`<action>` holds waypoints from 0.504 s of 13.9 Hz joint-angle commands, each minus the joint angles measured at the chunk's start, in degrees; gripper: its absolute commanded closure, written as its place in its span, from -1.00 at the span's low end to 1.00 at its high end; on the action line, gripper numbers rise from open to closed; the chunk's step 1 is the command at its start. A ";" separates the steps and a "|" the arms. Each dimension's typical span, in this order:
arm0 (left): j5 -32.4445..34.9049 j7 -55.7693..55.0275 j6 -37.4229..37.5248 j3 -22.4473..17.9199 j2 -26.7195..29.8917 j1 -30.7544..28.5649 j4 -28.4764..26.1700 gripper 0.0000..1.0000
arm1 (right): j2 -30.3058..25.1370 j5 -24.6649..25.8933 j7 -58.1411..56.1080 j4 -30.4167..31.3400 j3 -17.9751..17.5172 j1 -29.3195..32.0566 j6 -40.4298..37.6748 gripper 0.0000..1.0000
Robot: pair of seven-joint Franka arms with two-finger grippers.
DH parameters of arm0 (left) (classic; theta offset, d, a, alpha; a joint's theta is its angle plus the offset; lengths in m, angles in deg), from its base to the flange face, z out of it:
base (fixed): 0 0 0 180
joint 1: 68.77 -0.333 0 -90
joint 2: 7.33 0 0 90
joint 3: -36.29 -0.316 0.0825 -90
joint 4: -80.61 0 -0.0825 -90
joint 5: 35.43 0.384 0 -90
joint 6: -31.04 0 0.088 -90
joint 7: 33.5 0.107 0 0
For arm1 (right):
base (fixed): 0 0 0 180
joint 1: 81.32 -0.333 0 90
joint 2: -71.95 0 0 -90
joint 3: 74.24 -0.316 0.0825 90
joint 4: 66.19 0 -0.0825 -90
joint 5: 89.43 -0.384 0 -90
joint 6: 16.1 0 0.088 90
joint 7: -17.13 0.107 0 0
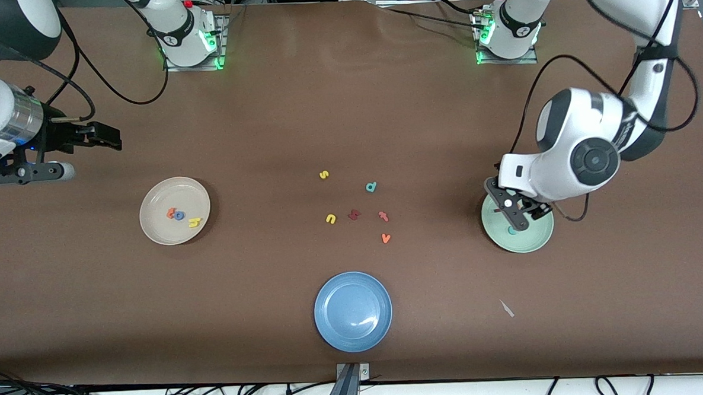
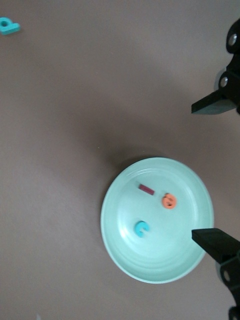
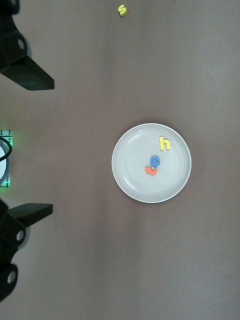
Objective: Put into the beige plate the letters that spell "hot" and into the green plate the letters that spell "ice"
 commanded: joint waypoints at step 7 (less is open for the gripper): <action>-2.90 -40.46 20.68 -2.23 9.26 0.09 14.94 -1.00 | -3.48 0.69 0.82 2.55 -1.11 3.93 1.36 -1.00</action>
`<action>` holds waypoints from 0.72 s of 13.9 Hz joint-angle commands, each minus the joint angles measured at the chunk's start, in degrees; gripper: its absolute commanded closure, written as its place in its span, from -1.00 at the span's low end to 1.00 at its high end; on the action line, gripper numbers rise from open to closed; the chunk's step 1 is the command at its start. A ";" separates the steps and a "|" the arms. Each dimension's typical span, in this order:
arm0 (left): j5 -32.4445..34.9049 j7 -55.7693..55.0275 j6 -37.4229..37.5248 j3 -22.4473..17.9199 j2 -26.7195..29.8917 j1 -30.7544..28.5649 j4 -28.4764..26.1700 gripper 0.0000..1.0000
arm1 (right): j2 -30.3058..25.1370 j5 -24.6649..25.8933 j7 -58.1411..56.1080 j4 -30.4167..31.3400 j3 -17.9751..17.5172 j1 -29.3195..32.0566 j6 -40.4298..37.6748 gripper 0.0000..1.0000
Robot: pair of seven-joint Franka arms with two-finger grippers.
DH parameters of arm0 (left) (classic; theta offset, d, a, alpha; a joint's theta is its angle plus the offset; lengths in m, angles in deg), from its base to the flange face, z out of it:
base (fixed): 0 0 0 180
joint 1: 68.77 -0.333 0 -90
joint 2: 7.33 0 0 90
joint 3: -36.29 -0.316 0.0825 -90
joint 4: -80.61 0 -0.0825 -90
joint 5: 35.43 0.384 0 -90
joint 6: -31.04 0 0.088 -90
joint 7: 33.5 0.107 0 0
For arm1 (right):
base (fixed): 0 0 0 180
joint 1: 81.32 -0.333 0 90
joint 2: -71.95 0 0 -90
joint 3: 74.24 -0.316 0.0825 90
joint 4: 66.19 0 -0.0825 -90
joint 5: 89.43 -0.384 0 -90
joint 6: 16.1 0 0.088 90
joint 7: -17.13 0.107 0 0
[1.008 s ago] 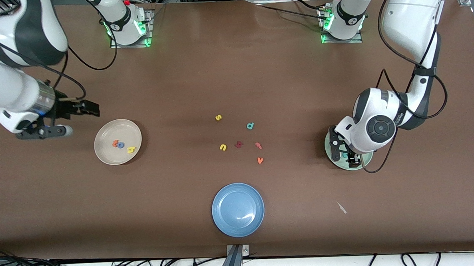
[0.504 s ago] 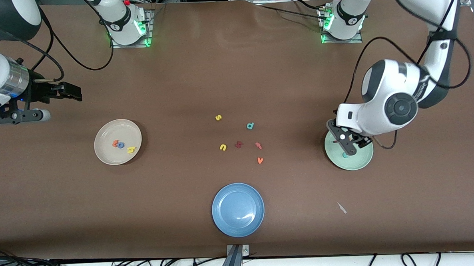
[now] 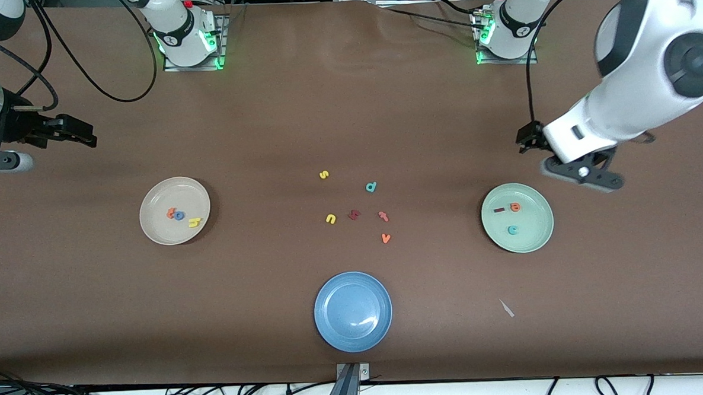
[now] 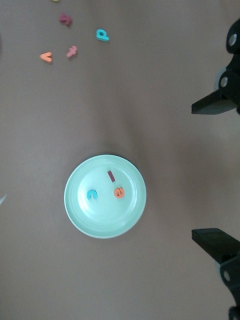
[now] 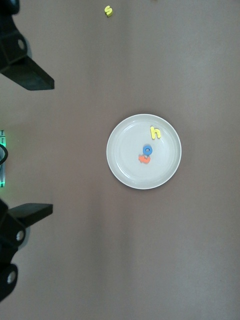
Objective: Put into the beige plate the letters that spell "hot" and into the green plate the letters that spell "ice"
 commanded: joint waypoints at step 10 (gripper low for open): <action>-1.78 -11.68 4.98 1.40 7.52 -8.95 0.00 -1.00 | 1.22 0.33 3.62 0.08 -1.45 -0.80 -1.59 -1.00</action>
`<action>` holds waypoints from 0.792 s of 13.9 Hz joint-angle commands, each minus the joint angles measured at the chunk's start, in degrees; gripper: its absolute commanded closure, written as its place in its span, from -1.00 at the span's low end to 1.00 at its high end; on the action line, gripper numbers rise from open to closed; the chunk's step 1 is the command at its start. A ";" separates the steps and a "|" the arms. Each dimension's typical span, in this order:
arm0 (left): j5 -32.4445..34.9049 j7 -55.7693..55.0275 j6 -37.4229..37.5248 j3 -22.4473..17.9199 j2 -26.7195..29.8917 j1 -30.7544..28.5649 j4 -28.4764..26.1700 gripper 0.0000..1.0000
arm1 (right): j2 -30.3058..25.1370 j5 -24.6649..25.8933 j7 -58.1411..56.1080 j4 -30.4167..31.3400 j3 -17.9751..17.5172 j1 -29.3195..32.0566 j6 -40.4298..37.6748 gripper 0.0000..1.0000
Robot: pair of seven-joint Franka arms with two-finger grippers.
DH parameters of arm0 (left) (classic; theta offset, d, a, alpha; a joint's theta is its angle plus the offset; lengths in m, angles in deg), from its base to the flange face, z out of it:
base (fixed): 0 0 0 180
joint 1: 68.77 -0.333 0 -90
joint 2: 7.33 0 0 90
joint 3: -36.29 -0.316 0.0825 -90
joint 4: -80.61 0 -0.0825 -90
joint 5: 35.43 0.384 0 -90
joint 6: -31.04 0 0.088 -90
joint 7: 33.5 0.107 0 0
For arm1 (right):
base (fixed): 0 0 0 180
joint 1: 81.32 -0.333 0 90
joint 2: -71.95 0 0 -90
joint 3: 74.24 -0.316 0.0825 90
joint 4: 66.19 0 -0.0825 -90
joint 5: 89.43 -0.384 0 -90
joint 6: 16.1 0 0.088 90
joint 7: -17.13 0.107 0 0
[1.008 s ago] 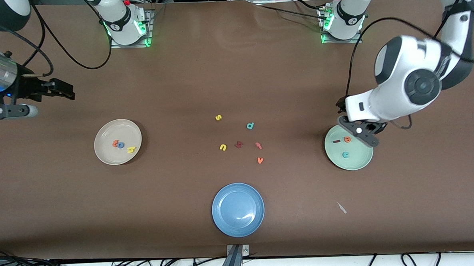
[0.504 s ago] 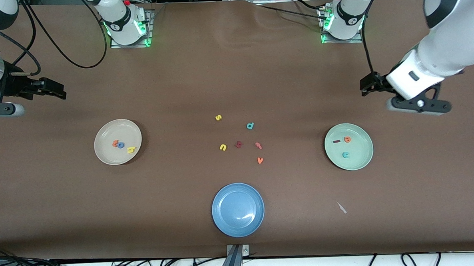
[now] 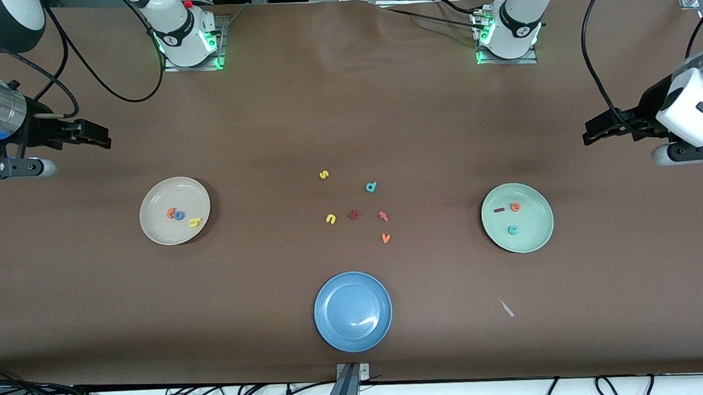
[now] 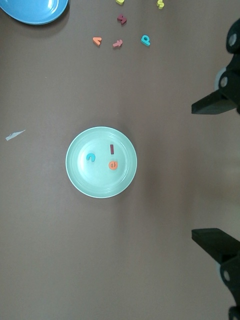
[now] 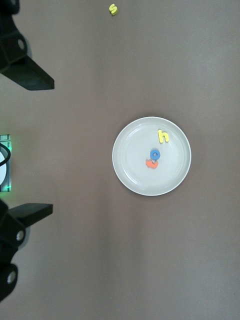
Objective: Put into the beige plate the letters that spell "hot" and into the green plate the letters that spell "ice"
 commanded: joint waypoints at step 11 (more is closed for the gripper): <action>2.00 -5.79 -1.32 4.50 7.48 -1.93 -8.37 -1.00 | -0.25 0.24 1.11 -0.19 0.16 0.45 -0.90 -1.00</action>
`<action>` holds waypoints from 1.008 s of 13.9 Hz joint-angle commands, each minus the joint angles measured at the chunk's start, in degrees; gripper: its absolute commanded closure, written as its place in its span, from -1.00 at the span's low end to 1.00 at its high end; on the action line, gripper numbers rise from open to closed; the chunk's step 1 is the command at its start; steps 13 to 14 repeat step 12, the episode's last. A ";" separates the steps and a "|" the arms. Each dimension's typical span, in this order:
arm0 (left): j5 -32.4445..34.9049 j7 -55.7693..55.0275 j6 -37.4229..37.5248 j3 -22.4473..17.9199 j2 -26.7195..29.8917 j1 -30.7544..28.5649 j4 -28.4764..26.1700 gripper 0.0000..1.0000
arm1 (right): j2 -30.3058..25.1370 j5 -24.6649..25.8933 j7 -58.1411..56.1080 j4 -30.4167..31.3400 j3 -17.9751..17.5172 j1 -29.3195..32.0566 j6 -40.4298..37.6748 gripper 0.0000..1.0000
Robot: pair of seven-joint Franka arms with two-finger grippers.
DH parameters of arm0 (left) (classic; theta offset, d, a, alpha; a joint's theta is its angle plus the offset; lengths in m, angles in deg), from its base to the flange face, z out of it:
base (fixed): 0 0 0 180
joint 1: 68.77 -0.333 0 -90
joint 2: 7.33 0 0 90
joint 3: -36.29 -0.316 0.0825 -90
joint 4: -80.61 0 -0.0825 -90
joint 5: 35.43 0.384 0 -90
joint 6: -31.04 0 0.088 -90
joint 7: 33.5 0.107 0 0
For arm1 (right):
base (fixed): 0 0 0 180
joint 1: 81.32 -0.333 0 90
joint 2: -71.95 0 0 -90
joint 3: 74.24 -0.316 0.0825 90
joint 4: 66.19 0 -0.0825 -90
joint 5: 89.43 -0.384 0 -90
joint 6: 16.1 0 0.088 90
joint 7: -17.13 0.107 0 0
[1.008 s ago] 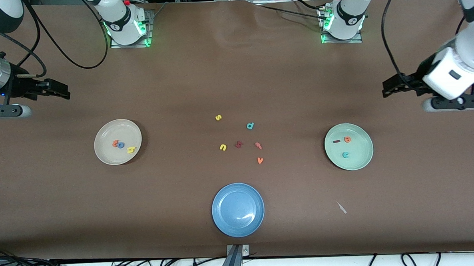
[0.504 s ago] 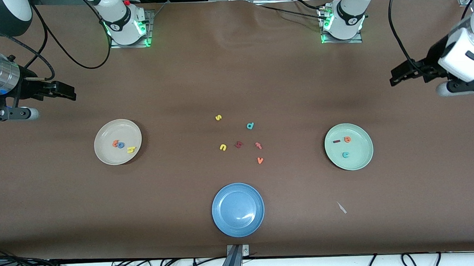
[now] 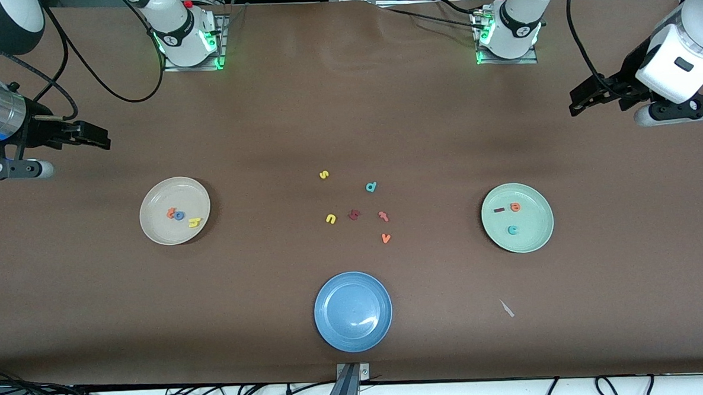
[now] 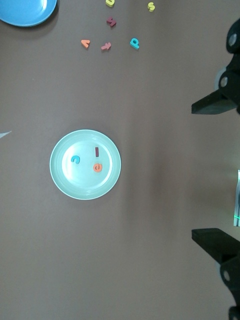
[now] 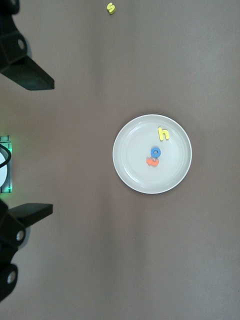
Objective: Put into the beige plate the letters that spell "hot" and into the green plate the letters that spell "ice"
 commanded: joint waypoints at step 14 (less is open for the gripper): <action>4.05 -1.57 -0.69 0.91 -0.44 -0.75 0.09 -1.00 | -0.30 0.15 0.70 -0.09 -0.04 0.28 -0.78 -1.00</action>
